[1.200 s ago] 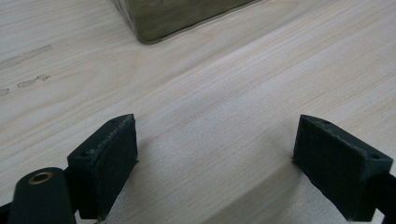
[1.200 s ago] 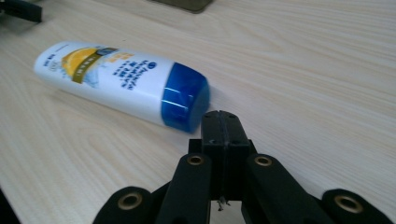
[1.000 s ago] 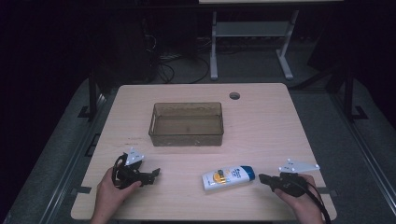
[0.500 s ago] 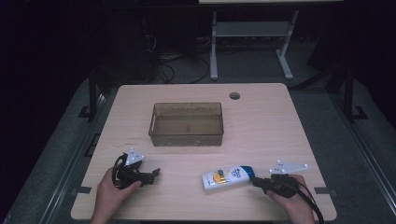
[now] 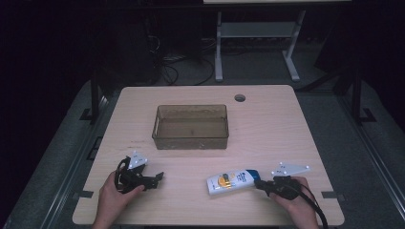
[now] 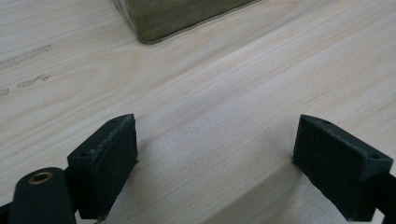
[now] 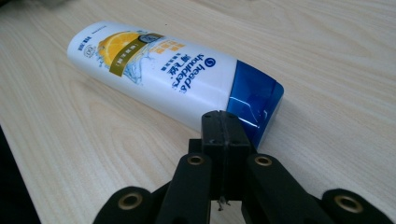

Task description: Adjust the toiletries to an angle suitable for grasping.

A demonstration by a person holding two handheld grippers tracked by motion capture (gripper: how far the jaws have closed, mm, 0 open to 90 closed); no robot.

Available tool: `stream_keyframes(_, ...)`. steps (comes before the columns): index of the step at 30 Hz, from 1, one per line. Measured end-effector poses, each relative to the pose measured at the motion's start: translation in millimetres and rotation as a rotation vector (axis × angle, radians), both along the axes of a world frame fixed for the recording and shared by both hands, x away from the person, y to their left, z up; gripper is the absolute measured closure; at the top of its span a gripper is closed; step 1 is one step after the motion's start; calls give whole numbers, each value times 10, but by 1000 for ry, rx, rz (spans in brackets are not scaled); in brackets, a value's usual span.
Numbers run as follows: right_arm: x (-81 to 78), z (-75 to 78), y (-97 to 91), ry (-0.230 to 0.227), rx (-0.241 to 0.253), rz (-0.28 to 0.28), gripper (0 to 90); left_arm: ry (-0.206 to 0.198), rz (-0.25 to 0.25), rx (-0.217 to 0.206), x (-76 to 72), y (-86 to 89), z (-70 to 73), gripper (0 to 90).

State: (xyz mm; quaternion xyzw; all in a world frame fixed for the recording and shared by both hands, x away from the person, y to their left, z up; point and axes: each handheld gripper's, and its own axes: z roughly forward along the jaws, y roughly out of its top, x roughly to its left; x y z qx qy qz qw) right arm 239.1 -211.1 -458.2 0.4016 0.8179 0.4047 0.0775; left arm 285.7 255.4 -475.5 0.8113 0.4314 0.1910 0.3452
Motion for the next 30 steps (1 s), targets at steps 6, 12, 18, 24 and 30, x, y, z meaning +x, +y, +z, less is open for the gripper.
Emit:
stream_keyframes(6,37,-9,-2,-2,-3,-6,900,0,0,0,0,0,0,125)
stream_keyframes(12,73,-5,14,3,-5,-18,900,0,0,0,0,0,0,125)
stream_keyframes(18,135,-7,28,0,-10,-21,900,0,0,-1,0,0,0,125)
stream_keyframes(24,199,-8,39,0,-14,-20,900,0,0,-1,0,0,0,125)
stream_keyframes(30,248,-7,82,0,-18,-17,900,0,1,-1,0,-1,0,125)
